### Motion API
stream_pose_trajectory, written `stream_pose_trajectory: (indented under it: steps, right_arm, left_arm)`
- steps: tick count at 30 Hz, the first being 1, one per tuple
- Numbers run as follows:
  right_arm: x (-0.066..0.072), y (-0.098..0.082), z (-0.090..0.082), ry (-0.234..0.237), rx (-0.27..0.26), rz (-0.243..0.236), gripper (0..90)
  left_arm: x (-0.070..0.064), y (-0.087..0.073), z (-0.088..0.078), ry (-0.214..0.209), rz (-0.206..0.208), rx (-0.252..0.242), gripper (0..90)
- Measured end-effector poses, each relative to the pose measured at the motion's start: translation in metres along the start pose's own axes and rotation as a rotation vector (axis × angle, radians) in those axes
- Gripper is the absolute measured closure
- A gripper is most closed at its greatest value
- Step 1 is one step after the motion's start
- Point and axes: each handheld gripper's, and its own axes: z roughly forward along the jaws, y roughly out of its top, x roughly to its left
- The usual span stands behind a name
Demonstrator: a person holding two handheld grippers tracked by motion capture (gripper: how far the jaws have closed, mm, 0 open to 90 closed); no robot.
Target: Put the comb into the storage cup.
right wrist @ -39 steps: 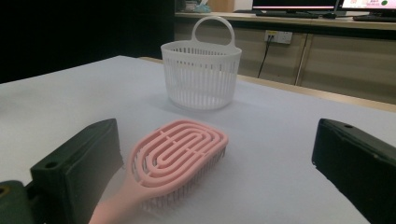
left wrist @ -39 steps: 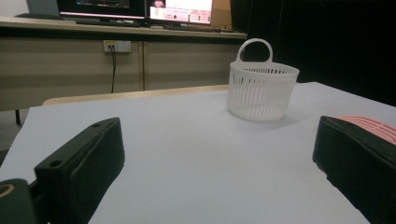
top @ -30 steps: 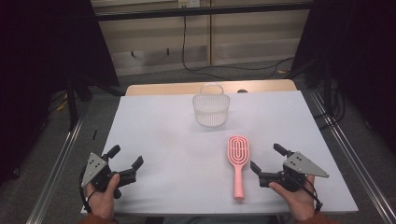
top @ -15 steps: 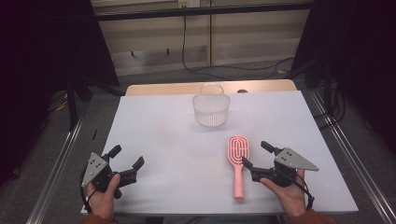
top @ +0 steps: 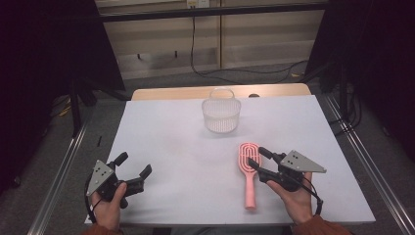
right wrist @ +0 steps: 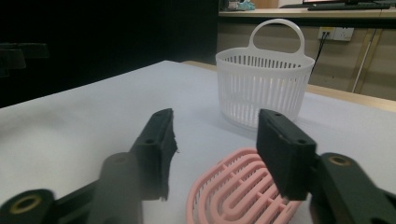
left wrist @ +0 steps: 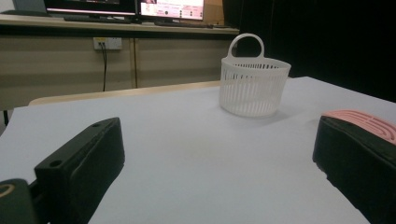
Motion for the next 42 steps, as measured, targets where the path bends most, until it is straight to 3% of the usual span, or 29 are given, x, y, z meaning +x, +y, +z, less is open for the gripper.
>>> stream_pose_trajectory:
  steps: [3,5,6,10,18,24,27,28,32,33,35,38,42]
  right_arm:
    - [0.000,0.000,0.001,0.021,-0.015,-0.005,65.3]
    - [0.000,0.000,0.001,0.024,-0.017,-0.004,67.9]
    - [0.001,0.000,0.002,0.033,-0.017,-0.006,75.1]
    - [0.002,0.000,0.003,0.053,-0.012,0.003,86.3]
    - [0.003,0.001,0.003,0.083,0.034,0.006,90.0]
    - [0.008,0.004,0.003,0.135,0.145,0.028,90.0]
    - [0.011,0.004,0.002,0.151,0.182,0.062,90.0]
    - [0.013,0.005,0.002,0.167,0.222,0.084,90.0]
    - [0.014,0.008,0.003,0.183,0.279,0.103,90.0]
    - [0.014,0.010,0.004,0.218,0.318,0.127,90.0]
    - [0.015,0.011,0.005,0.222,0.336,0.130,90.0]
    - [0.024,0.014,0.009,0.233,0.430,0.110,90.0]
    - [0.029,0.014,0.013,0.241,0.486,0.107,90.0]
  left_arm:
    - [0.000,0.000,0.001,0.002,0.000,0.001,2.2]
    - [0.000,0.000,0.001,0.002,0.001,0.002,2.2]
    - [0.000,0.000,0.001,0.001,-0.001,0.004,2.2]
    - [0.000,0.000,0.000,-0.002,0.004,0.007,2.2]
    - [-0.001,0.000,0.000,-0.009,0.008,0.007,2.2]
    - [-0.001,0.000,0.000,-0.007,0.006,0.009,2.2]
    - [0.000,0.000,-0.001,-0.009,0.015,0.010,2.2]
    - [0.000,0.000,-0.001,-0.006,0.009,0.010,2.2]
    - [-0.001,0.000,0.000,-0.008,0.007,0.011,2.2]
    - [-0.001,0.000,0.000,-0.008,0.012,0.011,2.2]
    - [-0.001,0.000,0.000,-0.006,0.007,0.010,2.2]
    - [-0.001,0.000,0.001,-0.003,0.006,0.010,2.2]
    - [-0.001,0.000,0.000,-0.004,0.007,0.012,2.2]
